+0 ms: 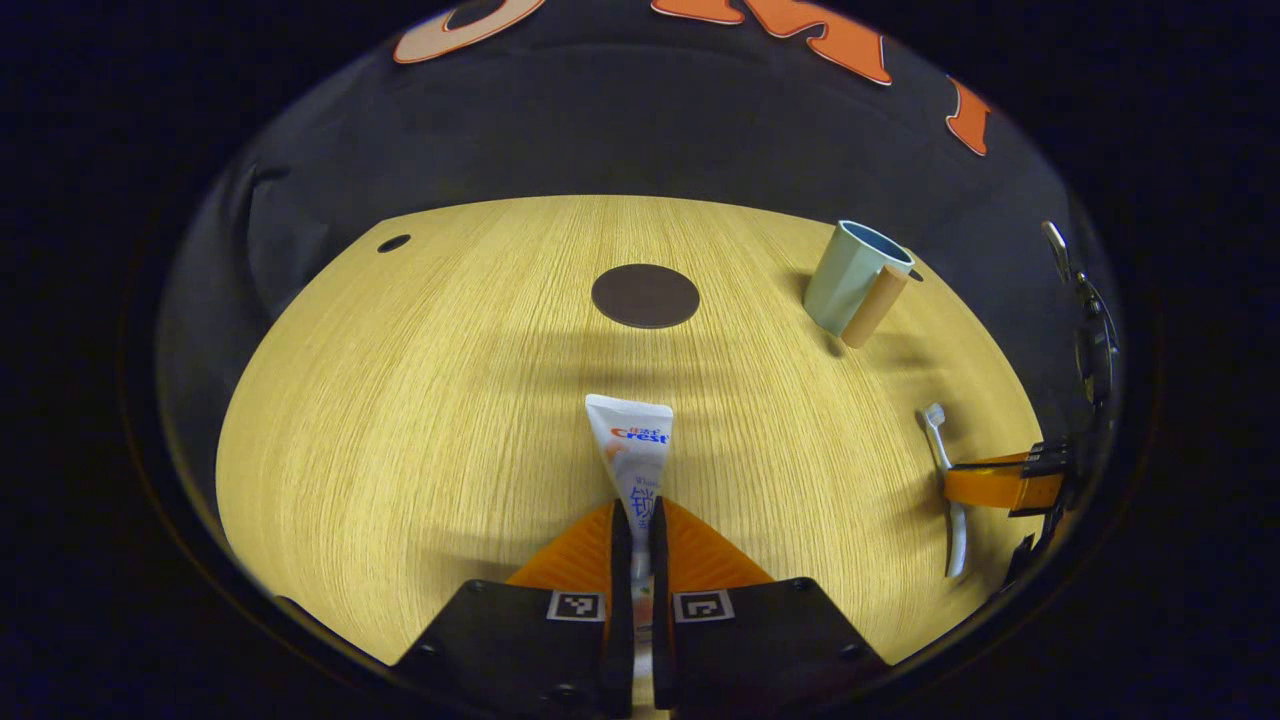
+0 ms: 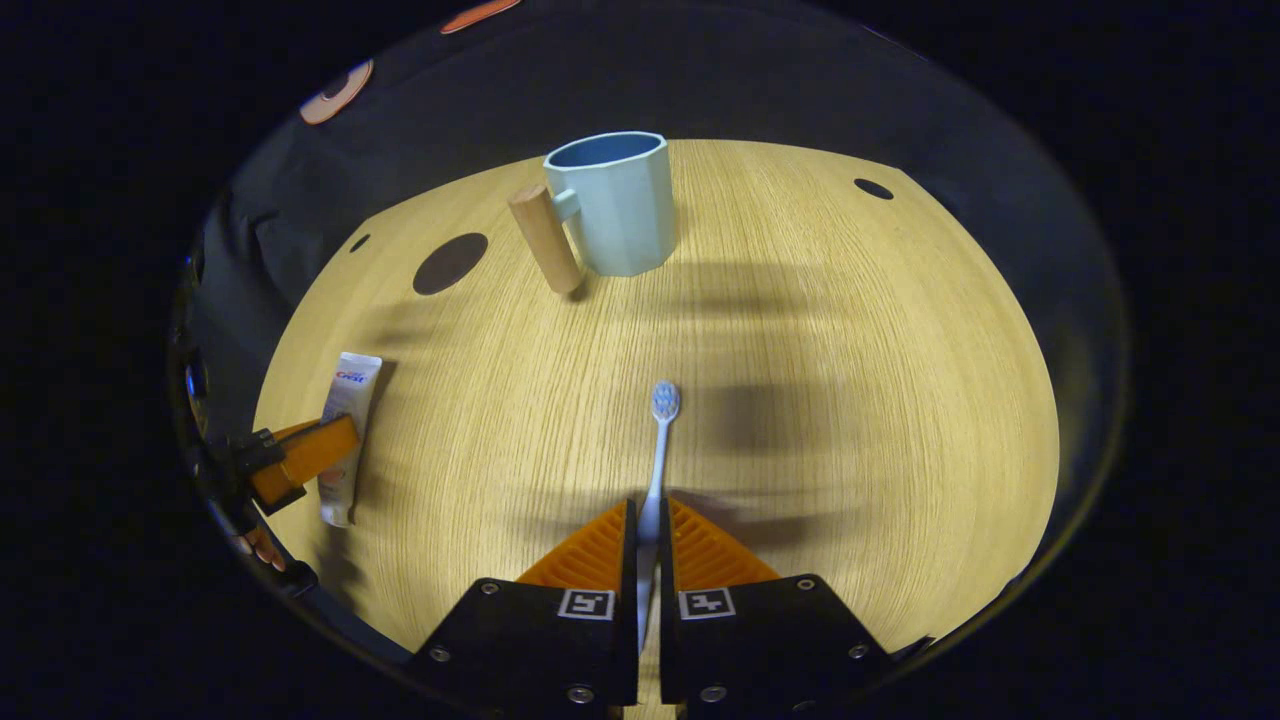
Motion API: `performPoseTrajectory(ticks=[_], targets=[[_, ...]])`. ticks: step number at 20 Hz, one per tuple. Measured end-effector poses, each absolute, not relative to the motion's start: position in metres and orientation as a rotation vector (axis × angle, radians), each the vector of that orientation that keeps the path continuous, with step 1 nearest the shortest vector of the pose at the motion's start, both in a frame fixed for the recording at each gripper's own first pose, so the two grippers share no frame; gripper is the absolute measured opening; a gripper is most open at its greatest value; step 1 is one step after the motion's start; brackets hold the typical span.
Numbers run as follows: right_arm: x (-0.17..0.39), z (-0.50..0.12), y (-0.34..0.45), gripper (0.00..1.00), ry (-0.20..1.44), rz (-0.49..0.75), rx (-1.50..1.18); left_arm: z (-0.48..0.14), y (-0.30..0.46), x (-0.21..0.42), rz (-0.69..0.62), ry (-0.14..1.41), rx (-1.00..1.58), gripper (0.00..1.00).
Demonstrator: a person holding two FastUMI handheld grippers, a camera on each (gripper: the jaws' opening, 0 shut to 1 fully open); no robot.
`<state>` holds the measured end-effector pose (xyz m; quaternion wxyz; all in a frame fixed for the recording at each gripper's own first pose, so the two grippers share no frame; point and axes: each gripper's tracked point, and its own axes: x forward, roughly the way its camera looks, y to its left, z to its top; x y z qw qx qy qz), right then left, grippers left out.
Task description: Put the toothbrush and toothpaste on the desktop into the cup, then pick up the cup and place it on the coaster on the desktop.
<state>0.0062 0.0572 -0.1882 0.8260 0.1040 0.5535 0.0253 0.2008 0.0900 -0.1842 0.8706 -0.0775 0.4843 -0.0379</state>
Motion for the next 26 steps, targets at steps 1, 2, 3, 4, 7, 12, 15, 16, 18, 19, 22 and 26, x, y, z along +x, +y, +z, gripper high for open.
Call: performPoseTrajectory(ticks=[1, 2, 3, 4, 7, 12, 15, 16, 18, 19, 22, 26], targets=[[0.008, -0.186, 0.059, 0.09, 1.162, 0.063, 0.228, -0.180, 0.118, 0.149, -0.081, 1.003, -0.169, 0.11], [0.011, -0.181, 0.060, 0.09, 1.141, 0.073, 0.228, -0.168, 0.117, 0.166, -0.091, 0.994, -0.188, 0.11], [0.014, -0.176, 0.062, 0.09, 1.120, 0.081, 0.232, -0.160, 0.116, 0.184, -0.099, 0.991, -0.211, 0.11], [0.018, -0.172, 0.064, 0.09, 1.103, 0.091, 0.235, -0.186, 0.087, 0.165, -0.101, 0.987, -0.216, 0.11], [0.034, -0.160, 0.066, 0.09, 1.009, 0.117, 0.234, -0.168, 0.091, 0.183, -0.101, 0.950, -0.229, 0.11], [0.064, -0.132, 0.060, 0.09, 0.875, 0.122, 0.226, -0.152, 0.097, 0.184, -0.104, 0.891, -0.216, 0.11], [0.079, -0.109, 0.061, 0.09, 0.806, 0.131, 0.219, -0.143, 0.099, 0.184, -0.114, 0.866, -0.212, 0.11], [0.085, -0.104, 0.061, 0.09, 0.783, 0.136, 0.218, -0.140, 0.098, 0.184, -0.121, 0.857, -0.216, 0.11], [0.099, -0.094, 0.062, 0.09, 0.734, 0.143, 0.227, -0.132, 0.099, 0.182, -0.137, 0.844, -0.222, 0.11], [0.106, -0.089, 0.063, 0.09, 0.713, 0.148, 0.234, -0.133, 0.098, 0.183, -0.140, 0.841, -0.219, 0.11], [0.129, -0.073, 0.062, 0.09, 0.641, 0.150, 0.237, -0.134, 0.096, 0.184, -0.150, 0.836, -0.210, 0.11], [0.155, -0.050, 0.060, 0.09, 0.507, 0.166, 0.289, -0.133, 0.094, 0.185, -0.166, 0.823, -0.198, 0.11]])
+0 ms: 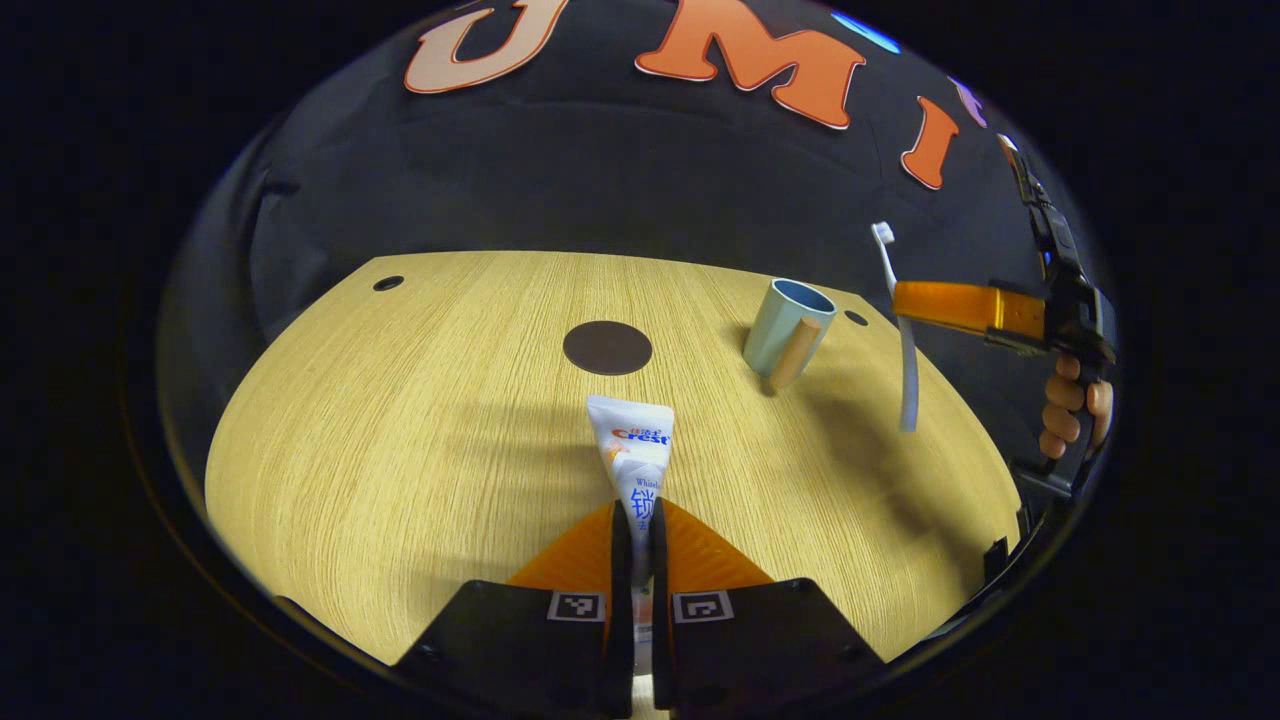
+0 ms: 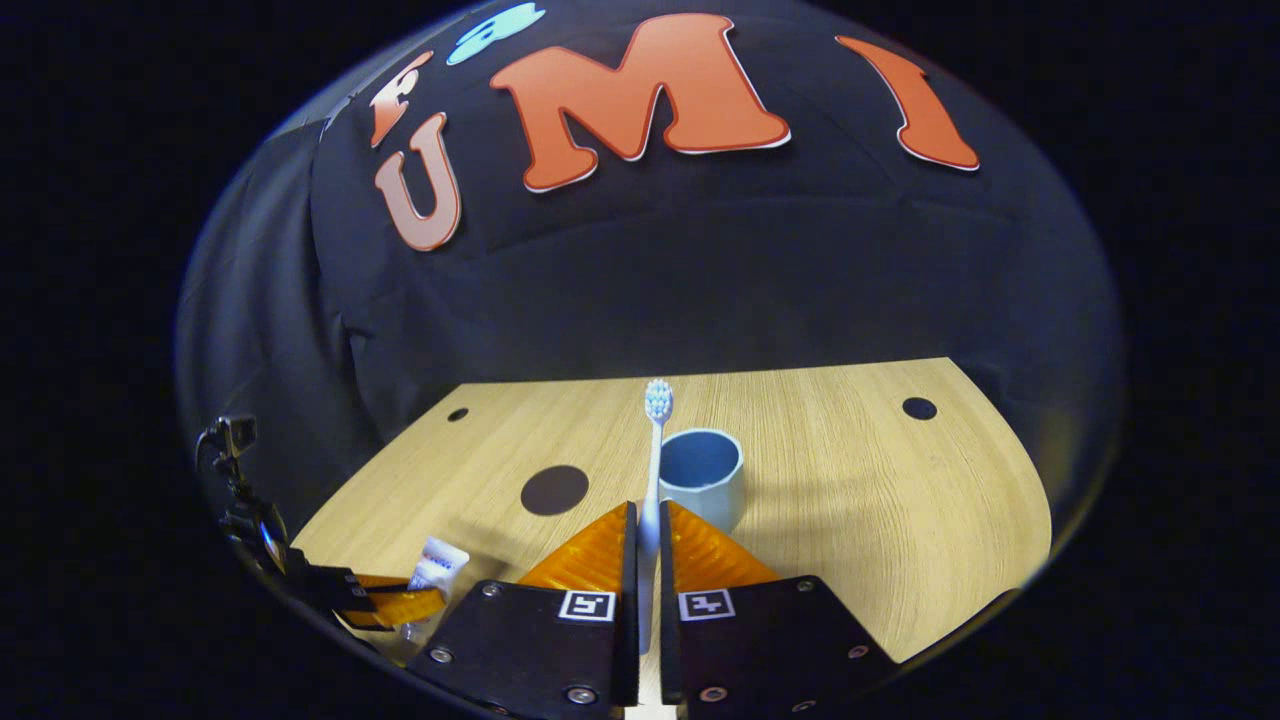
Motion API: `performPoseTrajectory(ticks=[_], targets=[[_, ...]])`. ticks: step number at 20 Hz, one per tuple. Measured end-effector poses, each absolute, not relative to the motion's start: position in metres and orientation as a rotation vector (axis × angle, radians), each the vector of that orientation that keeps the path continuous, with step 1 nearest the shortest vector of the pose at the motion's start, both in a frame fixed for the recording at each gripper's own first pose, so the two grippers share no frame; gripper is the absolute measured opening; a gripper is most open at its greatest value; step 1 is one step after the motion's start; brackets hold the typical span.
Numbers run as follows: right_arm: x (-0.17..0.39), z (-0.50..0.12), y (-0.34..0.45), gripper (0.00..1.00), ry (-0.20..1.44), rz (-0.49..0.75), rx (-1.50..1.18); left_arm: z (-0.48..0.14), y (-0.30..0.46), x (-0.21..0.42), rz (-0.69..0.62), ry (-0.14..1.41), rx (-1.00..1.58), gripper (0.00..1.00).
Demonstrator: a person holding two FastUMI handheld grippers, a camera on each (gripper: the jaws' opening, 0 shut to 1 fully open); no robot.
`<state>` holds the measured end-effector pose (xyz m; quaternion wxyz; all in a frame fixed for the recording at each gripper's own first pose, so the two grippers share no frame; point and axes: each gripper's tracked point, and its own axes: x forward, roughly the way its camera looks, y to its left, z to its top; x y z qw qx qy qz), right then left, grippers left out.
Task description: Put the toothbrush and toothpaste on the desktop into the cup, then pick up the cup and place it on the coaster on the desktop.
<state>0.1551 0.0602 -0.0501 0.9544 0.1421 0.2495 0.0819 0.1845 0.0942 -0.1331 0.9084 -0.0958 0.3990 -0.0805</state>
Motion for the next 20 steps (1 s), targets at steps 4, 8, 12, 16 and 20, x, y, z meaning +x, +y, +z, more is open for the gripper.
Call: performPoseTrajectory(ticks=[4, 8, 12, 16, 20], targets=[[0.184, -0.038, 0.055, 0.09, 0.407, 0.145, 0.274, -0.133, 0.094, 0.187, -0.179, 0.812, -0.193, 0.12], [0.200, -0.027, 0.046, 0.09, 0.319, 0.145, 0.276, -0.131, 0.096, 0.188, -0.176, 0.800, -0.197, 0.11], [0.220, -0.005, 0.044, 0.09, 0.184, 0.156, 0.268, -0.129, 0.097, 0.186, -0.173, 0.785, -0.191, 0.11], [0.236, 0.008, 0.045, 0.09, 0.115, 0.165, 0.235, -0.129, 0.098, 0.186, -0.175, 0.781, -0.181, 0.10], [0.252, 0.015, 0.044, 0.09, 0.043, 0.158, 0.231, -0.126, 0.098, 0.185, -0.178, 0.769, -0.176, 0.11]])
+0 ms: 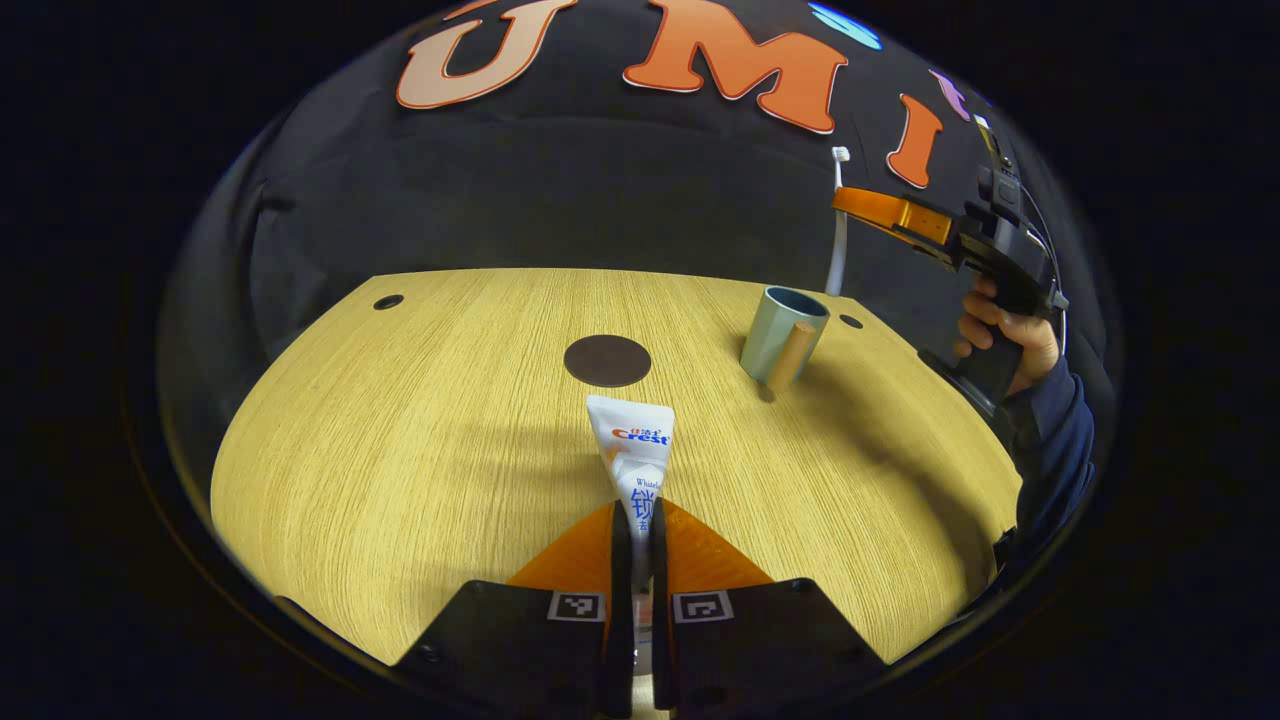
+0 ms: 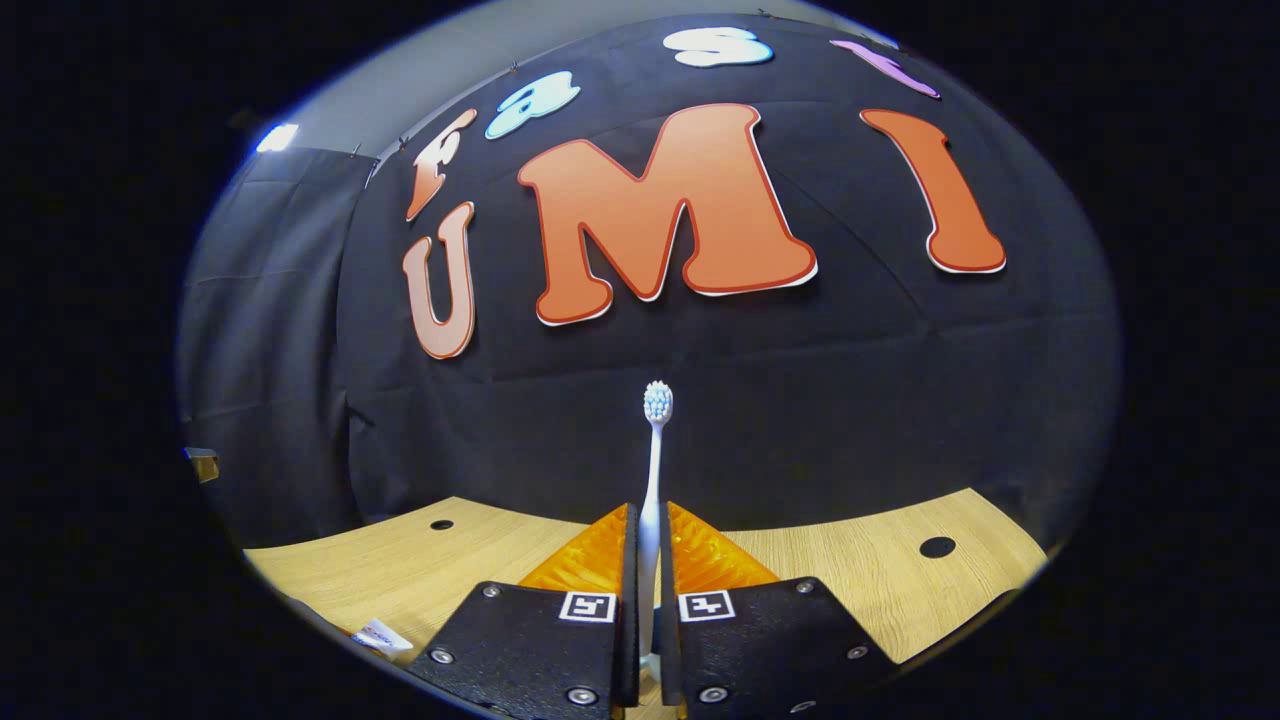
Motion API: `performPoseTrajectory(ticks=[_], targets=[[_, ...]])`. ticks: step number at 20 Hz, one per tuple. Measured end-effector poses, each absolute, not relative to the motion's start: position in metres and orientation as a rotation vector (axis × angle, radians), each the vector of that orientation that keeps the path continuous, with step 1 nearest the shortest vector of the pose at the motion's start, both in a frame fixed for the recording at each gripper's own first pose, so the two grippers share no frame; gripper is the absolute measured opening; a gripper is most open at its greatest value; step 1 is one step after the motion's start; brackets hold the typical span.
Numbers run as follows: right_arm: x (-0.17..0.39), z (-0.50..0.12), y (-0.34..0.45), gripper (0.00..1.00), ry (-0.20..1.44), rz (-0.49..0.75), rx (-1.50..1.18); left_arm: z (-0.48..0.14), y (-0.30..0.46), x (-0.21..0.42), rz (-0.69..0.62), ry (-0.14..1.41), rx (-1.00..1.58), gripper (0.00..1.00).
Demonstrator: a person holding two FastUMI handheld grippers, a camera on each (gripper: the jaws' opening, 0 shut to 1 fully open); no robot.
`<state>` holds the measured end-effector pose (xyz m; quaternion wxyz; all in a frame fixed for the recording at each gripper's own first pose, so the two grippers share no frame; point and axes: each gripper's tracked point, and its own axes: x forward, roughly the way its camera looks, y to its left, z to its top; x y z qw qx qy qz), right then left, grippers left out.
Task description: Put the toothbrush and toothpaste on the desktop into the cup, then pick up the cup and place it on the coaster on the desktop.
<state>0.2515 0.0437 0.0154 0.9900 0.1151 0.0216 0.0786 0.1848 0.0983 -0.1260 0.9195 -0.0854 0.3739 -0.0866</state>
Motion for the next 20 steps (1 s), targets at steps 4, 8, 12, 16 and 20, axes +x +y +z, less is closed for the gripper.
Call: performPoseTrajectory(ticks=[4, 8, 12, 16, 20], targets=[[0.269, 0.001, 0.041, 0.09, 0.018, 0.139, 0.199, -0.123, 0.100, 0.186, -0.174, 0.753, -0.174, 0.11], [0.279, -0.024, 0.045, 0.09, 0.028, 0.143, 0.176, -0.120, 0.101, 0.187, -0.163, 0.737, -0.177, 0.11], [0.289, -0.057, 0.042, 0.09, 0.078, 0.131, 0.179, -0.114, 0.105, 0.188, -0.154, 0.719, -0.175, 0.11], [0.293, -0.081, 0.037, 0.09, 0.127, 0.117, 0.184, -0.106, 0.110, 0.191, -0.119, 0.701, -0.186, 0.11], [0.294, -0.094, 0.031, 0.09, 0.174, 0.094, 0.193, -0.100, 0.110, 0.194, -0.123, 0.679, -0.199, 0.11]])
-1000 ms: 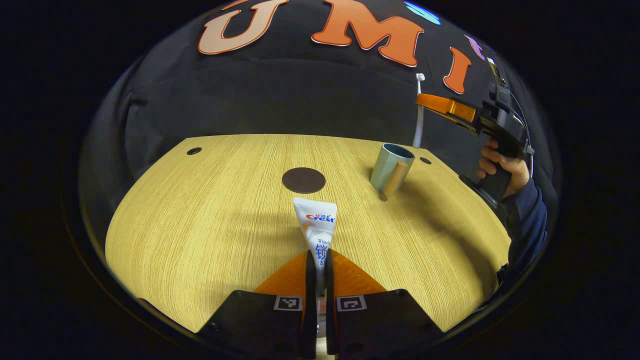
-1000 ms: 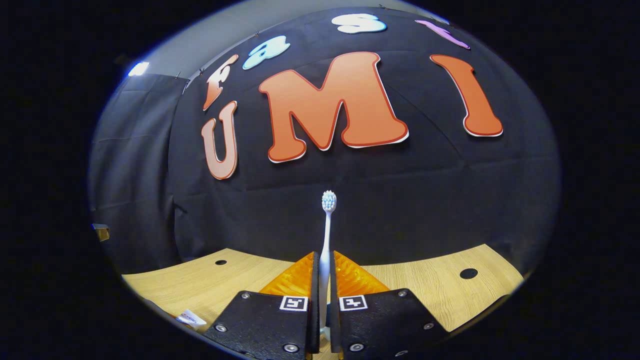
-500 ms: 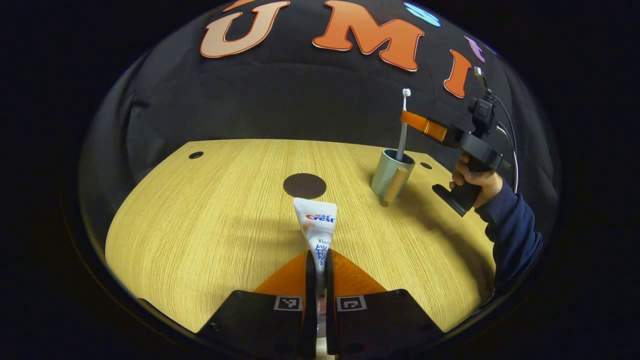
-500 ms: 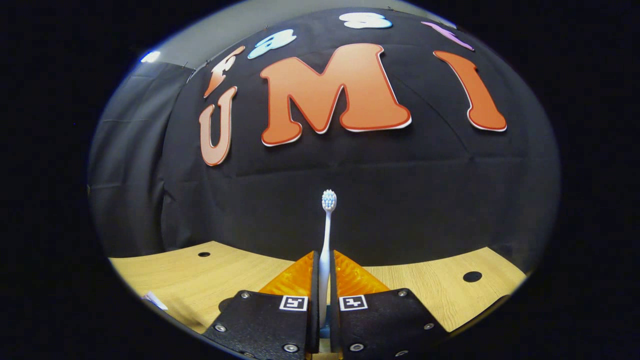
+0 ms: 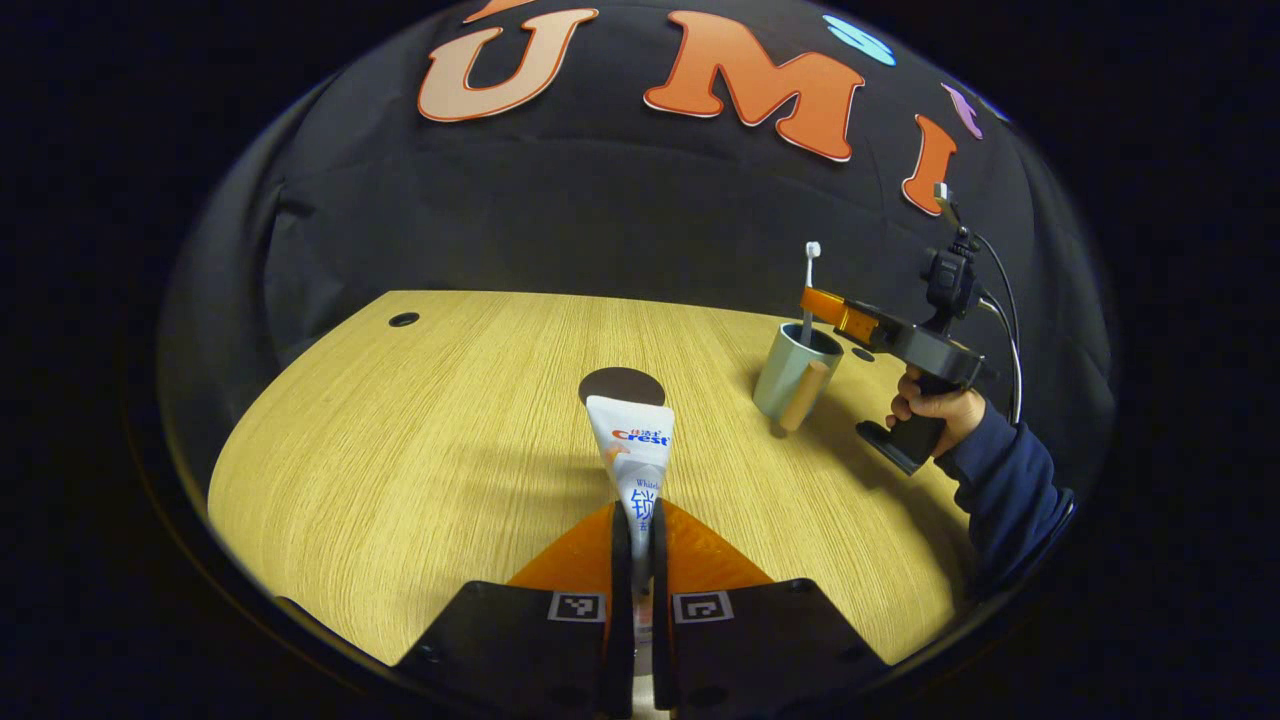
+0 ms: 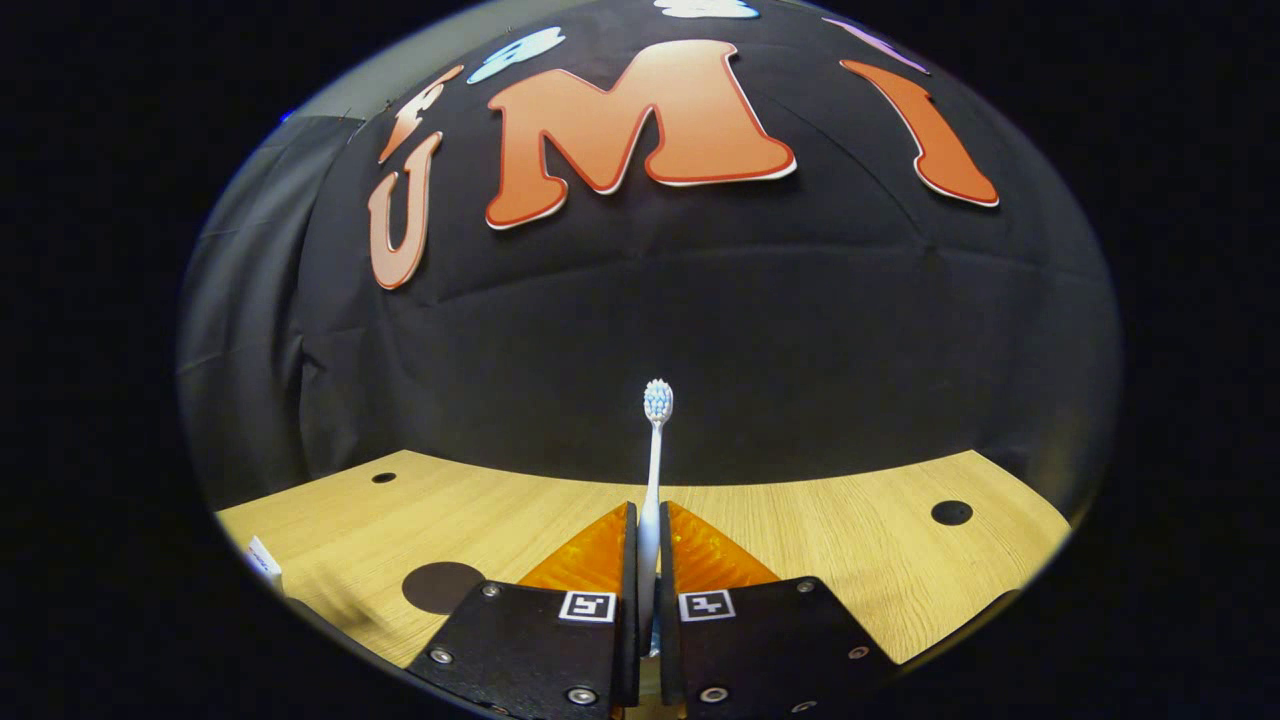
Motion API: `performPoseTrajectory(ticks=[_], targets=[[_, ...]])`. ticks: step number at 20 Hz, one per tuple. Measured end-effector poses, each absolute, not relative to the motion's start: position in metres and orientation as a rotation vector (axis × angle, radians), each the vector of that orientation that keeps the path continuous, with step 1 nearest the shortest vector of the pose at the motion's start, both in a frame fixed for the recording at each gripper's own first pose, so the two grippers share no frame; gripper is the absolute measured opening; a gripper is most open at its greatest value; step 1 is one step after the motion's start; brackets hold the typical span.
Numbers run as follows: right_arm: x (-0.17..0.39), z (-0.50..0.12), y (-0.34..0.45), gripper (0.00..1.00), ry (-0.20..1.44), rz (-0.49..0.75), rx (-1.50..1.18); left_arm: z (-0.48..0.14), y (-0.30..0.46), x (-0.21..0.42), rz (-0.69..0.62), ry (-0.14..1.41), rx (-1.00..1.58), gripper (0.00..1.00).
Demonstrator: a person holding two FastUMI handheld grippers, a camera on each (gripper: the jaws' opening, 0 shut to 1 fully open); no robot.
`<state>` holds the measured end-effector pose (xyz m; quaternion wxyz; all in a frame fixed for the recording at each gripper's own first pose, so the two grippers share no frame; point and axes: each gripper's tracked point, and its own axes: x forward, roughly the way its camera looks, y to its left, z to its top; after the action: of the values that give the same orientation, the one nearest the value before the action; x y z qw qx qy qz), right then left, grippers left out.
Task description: Put the toothbrush and toothpaste on the desktop into the cup, then pick up the cup and place it on the coaster on the desktop.
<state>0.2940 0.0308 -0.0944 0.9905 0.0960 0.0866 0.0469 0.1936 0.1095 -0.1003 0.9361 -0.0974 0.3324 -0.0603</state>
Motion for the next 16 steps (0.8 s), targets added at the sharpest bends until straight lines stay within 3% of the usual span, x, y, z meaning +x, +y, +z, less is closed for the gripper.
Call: performPoseTrajectory(ticks=[11, 16], targets=[[0.271, -0.099, 0.028, 0.12, 0.260, 0.121, 0.218, -0.090, 0.105, 0.214, -0.121, 0.627, -0.227, 0.11], [0.246, -0.096, 0.020, 0.19, 0.305, 0.140, 0.206, -0.081, 0.098, 0.253, -0.149, 0.548, -0.242, 0.11]])
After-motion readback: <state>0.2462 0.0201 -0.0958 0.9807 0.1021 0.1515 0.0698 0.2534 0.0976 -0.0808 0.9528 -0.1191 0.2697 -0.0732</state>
